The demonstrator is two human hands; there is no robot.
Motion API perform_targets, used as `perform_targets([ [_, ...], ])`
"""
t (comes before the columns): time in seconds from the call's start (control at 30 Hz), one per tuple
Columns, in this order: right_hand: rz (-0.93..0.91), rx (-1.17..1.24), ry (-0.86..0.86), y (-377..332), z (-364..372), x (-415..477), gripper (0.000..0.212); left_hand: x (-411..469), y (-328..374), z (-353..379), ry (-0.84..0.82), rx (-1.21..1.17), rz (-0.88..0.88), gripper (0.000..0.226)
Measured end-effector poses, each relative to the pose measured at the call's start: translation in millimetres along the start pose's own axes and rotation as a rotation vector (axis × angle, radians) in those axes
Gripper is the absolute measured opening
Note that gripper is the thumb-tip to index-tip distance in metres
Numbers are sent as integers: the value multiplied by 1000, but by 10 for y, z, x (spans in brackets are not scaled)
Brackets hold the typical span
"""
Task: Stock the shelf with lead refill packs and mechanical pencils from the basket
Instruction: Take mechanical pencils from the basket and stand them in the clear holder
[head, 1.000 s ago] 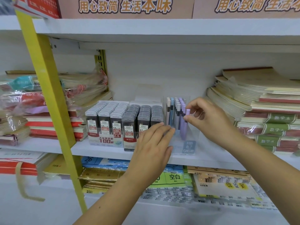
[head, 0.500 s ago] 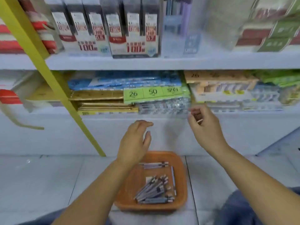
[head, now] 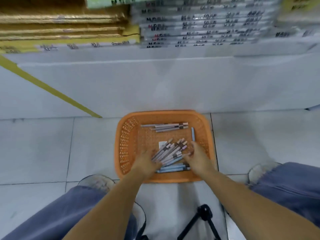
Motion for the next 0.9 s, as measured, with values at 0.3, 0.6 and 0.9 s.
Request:
perform_targets([
  [0.3, 152, 38, 26, 157, 264, 219, 71, 299, 44, 180, 25, 142, 25, 63],
  [0.6, 291, 284, 85, 274, 413, 190, 46, 393, -8, 101, 13, -124, -117, 19],
  [0.9, 284, 205, 159, 37, 474, 402, 30, 354, -275, -120, 16, -430, -227, 38],
])
Point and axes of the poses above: each hand's wrist, its own x-axis towards the middle knuckle, its own z-axis out of the palm, y = z × x, the point moved 6 cm from there along x, towards the middle knuckle, and after that the axes turned 8 degrees about -x, right-handed, at the moved point
